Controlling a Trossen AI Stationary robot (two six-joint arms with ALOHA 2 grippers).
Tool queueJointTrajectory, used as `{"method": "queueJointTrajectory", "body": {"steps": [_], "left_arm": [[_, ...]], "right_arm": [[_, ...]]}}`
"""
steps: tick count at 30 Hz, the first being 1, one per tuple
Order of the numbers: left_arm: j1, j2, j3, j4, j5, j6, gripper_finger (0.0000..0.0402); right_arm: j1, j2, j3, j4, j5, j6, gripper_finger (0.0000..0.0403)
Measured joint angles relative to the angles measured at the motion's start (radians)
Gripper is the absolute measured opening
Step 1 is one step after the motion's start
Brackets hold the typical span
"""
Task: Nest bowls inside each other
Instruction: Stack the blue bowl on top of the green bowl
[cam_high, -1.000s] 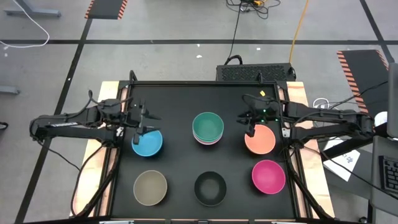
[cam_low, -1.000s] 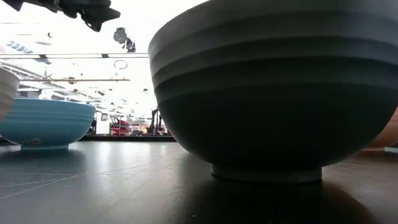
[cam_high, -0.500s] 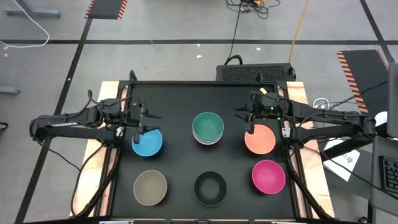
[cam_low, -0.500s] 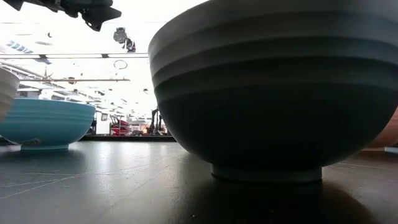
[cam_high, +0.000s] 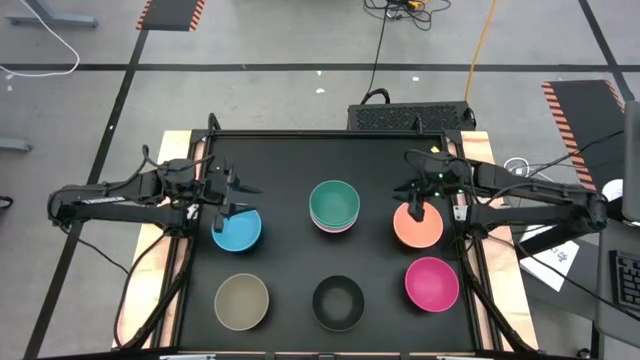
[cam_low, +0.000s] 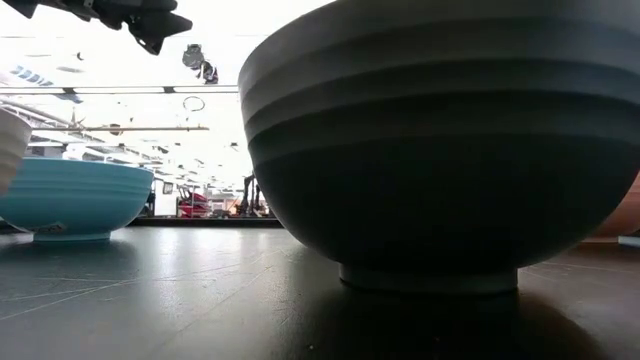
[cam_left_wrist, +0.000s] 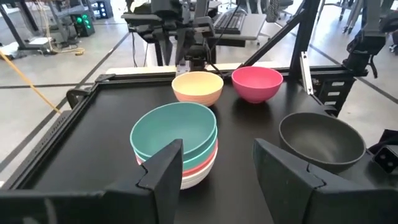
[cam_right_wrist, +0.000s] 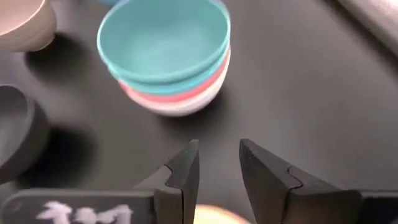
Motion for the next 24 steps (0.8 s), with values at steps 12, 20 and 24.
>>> {"method": "queueJointTrajectory", "body": {"steps": [12, 20, 24], "left_arm": [[0.000, 0.000, 0.000, 0.016, 0.000, 0.004, 0.0198], [0.000, 0.000, 0.000, 0.003, 0.000, 0.000, 0.0198], [0.000, 0.000, 0.000, -0.001, 0.001, -0.001, 0.0198]], "right_arm": [[-0.081, 0.006, 0.001, -0.238, -0.070, 0.157, 0.0145], [-0.128, 0.010, 0.001, -0.323, -0.105, 0.205, 0.0207], [-0.148, 0.016, 0.001, -0.404, -0.118, 0.220, 0.0219]]}}
